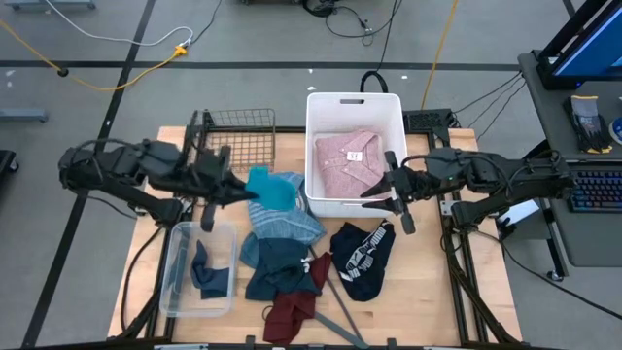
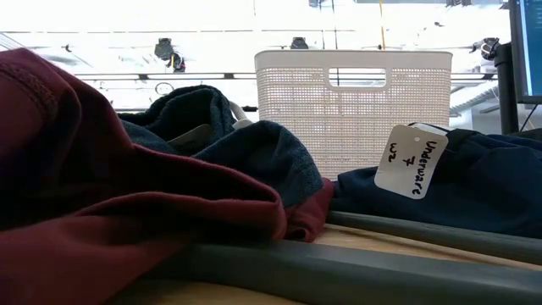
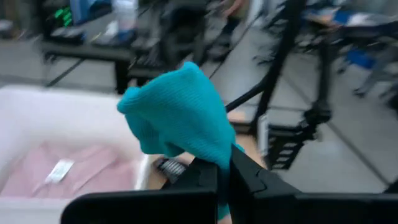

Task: Pick & Place Cloths
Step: Put the blue sock into the transparent bin

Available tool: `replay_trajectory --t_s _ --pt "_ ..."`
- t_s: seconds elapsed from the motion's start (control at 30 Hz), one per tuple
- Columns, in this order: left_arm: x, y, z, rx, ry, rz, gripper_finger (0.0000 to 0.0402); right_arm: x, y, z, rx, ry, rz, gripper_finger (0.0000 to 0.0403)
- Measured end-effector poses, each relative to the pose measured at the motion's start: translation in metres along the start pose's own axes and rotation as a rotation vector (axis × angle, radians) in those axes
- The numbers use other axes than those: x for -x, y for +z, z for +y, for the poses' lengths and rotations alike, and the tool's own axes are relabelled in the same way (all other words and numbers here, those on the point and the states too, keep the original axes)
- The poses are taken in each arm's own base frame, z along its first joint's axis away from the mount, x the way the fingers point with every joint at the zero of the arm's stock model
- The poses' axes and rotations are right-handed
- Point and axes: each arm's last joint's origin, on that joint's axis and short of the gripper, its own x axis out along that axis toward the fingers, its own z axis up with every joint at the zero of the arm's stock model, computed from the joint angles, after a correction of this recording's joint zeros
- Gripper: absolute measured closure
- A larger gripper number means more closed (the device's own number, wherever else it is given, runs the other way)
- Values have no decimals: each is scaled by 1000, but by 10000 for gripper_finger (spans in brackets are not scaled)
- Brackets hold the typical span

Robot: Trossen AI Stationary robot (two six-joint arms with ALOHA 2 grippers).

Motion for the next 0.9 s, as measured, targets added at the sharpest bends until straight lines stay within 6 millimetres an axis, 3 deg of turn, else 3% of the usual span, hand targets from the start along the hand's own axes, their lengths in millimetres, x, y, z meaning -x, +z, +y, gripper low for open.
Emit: replay_trajectory --t_s 0.13,0.3,0.67,0.9 --pt "2 6 -15 19 -110 -66 401 0 2 0 -5 0 -17 314" --pt "5 0 -31 212 -216 -5 400 0 5 0 -4 1 -53 314" --pt "21 -42 -59 780 -151 478 401 1 12 0 -1 1 -123 314" --pt "39 -64 -75 903 -62 728 401 1 14 0 -35 0 -143 314"
